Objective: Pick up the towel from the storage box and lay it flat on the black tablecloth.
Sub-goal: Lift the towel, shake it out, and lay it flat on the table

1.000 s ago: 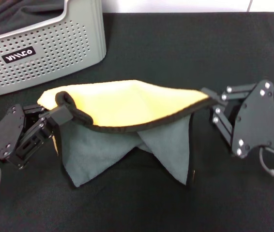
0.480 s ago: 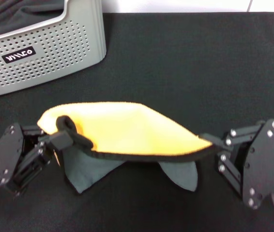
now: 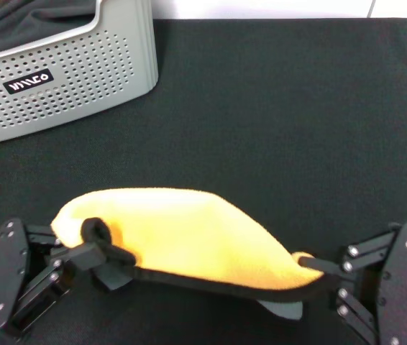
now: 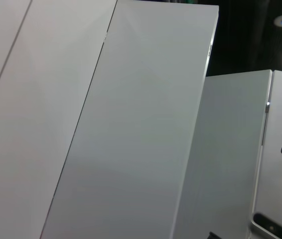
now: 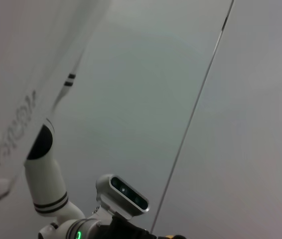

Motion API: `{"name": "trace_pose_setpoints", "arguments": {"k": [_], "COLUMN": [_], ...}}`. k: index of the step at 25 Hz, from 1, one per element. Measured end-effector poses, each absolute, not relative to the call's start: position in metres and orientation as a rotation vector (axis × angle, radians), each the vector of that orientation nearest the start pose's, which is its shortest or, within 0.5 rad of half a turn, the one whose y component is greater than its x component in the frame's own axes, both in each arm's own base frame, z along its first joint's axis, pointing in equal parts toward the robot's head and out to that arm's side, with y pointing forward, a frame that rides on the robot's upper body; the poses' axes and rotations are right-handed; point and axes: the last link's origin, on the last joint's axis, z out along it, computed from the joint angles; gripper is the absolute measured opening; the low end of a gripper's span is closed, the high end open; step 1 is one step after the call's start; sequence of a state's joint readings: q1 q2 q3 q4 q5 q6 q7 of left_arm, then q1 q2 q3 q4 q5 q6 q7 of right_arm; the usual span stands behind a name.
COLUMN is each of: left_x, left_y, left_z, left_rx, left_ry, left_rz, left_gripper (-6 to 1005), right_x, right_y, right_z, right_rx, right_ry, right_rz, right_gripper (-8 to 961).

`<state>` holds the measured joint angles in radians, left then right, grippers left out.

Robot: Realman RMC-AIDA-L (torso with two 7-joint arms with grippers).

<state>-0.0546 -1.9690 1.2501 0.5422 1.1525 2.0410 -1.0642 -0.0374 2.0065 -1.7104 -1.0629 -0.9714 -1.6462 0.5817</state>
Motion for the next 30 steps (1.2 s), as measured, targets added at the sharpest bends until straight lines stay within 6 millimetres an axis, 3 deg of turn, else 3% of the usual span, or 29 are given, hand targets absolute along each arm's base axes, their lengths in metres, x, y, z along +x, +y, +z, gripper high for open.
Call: {"name": "trace_pose_setpoints", "arguments": {"k": [7,21,30], "left_x": [-0.287,-0.279,-0.277], "left_y": [0.156,0.144,0.125], "left_z": [0.044,0.036,0.044], "left_rx": [-2.512,-2.663,-2.673], "left_ry": [-0.383,-0.387,-0.333], "left_rz": [-1.51,-1.551,-1.55], "left_gripper": [51,62,70], "right_x": [0.207,0.219,0.22], "right_y": [0.179,0.162,0.152], "right_z": [0.001,0.007,0.011], "right_rx": [-2.472,-2.586,-2.651], "right_ry": [-0.474,-0.417,-0.43], "right_rz": [1.33,1.364,1.413], "right_gripper": [8,9,9]}}
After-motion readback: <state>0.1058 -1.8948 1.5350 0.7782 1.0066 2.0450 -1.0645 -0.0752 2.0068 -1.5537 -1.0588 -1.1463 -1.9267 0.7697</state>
